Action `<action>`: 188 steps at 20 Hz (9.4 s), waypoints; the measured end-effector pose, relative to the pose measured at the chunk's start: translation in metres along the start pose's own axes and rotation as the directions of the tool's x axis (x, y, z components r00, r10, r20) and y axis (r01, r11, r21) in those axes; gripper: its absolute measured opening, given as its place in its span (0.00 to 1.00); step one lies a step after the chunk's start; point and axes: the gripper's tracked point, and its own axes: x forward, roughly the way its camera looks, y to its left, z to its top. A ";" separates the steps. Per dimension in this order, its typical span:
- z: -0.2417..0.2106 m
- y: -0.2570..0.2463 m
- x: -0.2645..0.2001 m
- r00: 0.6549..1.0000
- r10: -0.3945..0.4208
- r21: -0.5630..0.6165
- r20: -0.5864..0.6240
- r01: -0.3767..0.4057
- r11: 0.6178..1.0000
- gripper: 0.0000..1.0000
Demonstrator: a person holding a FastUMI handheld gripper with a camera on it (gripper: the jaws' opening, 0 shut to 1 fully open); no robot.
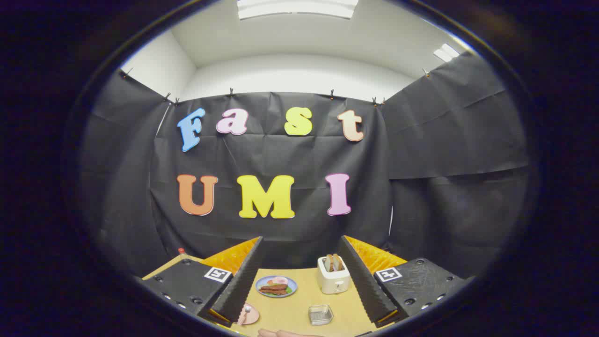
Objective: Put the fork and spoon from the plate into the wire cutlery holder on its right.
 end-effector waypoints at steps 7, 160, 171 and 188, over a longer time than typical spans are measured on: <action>-0.023 0.007 0.007 0.998 0.009 0.009 -0.056 -0.009 1.000 0.96; -0.326 0.177 0.108 0.700 0.149 0.094 -0.698 -0.118 0.989 0.97; -0.442 0.283 0.103 0.590 0.115 0.099 -0.799 -0.059 0.993 0.97; -0.533 0.271 0.086 0.476 -0.116 -0.060 -0.872 0.133 0.989 0.32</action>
